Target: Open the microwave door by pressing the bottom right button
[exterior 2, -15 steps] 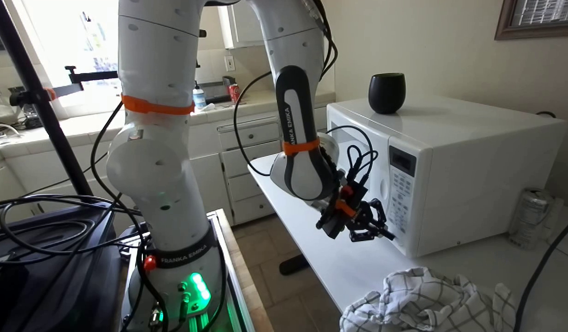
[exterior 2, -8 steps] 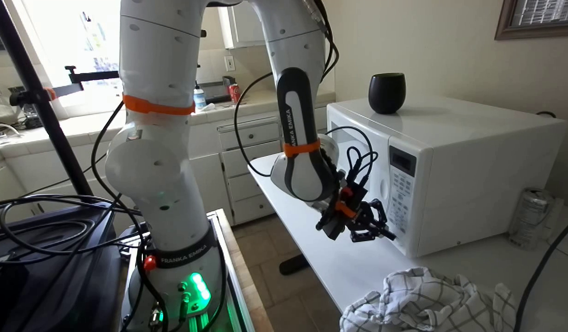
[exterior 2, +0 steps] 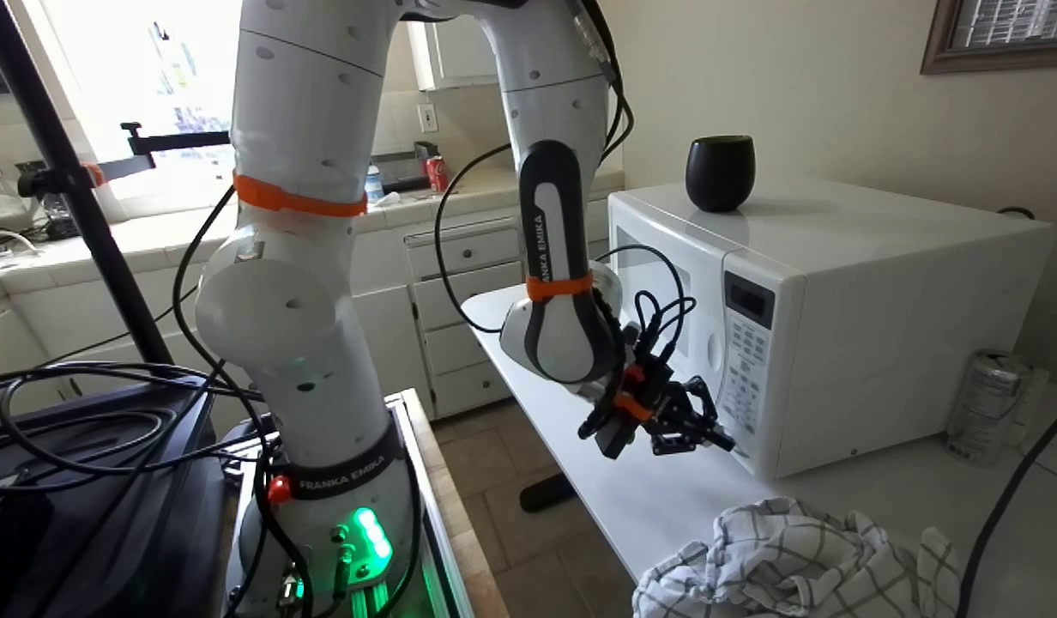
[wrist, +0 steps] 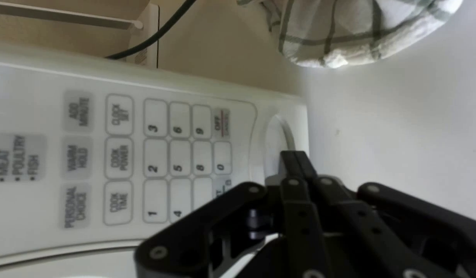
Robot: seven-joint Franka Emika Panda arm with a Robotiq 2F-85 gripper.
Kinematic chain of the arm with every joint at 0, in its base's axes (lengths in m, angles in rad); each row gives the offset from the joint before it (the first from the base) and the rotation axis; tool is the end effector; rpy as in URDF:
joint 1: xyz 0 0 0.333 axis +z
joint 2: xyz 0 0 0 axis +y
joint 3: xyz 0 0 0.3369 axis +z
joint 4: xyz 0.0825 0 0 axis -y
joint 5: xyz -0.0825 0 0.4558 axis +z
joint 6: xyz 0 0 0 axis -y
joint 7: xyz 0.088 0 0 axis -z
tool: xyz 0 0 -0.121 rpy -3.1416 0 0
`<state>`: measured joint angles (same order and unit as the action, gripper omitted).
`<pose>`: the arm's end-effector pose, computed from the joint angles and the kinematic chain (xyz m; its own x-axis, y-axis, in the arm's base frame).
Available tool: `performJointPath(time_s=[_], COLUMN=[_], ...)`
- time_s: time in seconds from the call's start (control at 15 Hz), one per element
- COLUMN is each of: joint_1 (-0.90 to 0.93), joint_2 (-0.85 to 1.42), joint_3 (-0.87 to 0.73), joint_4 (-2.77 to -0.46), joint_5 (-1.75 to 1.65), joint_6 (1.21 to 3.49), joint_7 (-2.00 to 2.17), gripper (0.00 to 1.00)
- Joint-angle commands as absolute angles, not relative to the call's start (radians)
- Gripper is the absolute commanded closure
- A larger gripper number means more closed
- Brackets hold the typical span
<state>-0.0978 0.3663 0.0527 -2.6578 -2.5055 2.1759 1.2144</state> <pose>0.3876 -0.0427 0.0391 0.4701 0.8543 -0.2217 0.5378 -0.0781 0.8394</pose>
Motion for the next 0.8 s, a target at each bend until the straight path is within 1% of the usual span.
performJointPath(time_s=[0.0,0.07,0.33,0.73], joint_1=[-0.091,-0.015,0.12,0.397], joint_2=[0.438,0.439,0.442,0.514], joint_3=[0.087,0.022,-0.081,-0.312], joint_4=[-2.613,-2.62,-2.654,-2.66], joint_5=[-2.52,-2.52,-2.519,-2.518], joint_6=[2.076,2.047,1.949,1.893], joint_7=[1.292,1.319,1.386,1.52], gripper=[1.0,1.0,1.0,1.0])
